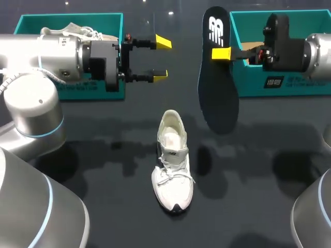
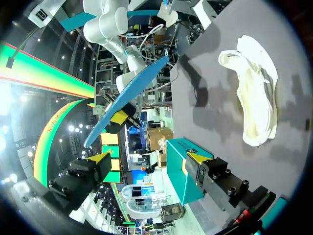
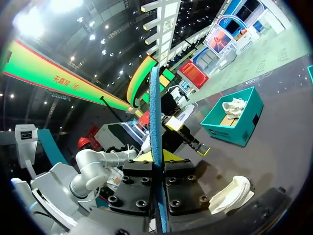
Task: Take the shoe out of the shoebox, open the shoe tongue, remove and reinsert the insole, then place the shoe into the shoebox
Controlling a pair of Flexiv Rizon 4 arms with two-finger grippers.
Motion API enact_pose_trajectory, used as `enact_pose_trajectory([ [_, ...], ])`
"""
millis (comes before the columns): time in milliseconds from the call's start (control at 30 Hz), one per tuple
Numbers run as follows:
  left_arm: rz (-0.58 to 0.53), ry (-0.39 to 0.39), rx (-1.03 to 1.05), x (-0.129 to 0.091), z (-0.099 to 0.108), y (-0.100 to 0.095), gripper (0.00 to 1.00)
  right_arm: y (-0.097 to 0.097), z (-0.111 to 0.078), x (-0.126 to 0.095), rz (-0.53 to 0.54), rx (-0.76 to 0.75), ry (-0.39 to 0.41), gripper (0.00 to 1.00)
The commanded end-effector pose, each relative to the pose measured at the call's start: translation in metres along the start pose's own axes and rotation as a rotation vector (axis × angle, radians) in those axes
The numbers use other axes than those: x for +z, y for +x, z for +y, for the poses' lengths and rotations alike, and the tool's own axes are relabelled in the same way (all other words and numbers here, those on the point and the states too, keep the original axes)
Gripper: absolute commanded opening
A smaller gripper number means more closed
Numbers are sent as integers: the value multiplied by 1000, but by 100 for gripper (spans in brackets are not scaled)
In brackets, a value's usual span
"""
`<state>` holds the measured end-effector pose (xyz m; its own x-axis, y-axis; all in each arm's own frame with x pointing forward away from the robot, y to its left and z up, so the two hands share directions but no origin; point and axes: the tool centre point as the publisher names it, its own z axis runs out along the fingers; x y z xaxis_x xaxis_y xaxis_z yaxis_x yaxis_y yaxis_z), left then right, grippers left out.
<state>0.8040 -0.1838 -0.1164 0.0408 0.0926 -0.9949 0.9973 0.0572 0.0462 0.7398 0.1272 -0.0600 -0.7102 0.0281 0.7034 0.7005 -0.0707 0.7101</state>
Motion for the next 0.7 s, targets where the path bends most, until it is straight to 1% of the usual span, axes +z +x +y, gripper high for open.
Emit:
enact_pose_trajectory([
  [33,0,-1,1,2,0,0,100,-5,5,4,5,3,16,0],
  [100,0,-1,1,2,0,0,100,-5,5,4,5,3,16,0],
  [133,0,-1,1,2,0,0,100,-14,10,11,5,54,17,0],
  [200,0,-1,1,2,0,0,100,-28,18,17,-7,108,20,0],
  [267,0,-1,1,2,0,0,100,-39,26,21,-14,139,0,0],
  [300,0,-1,1,2,0,0,100,-46,28,21,-38,173,22,0],
  [333,0,-1,1,2,0,0,100,-47,28,21,-64,172,31,0],
  [667,0,-1,1,2,0,0,100,-47,28,21,-64,172,31,0],
  [700,0,-1,1,2,0,0,100,-52,33,24,-60,193,28,0],
])
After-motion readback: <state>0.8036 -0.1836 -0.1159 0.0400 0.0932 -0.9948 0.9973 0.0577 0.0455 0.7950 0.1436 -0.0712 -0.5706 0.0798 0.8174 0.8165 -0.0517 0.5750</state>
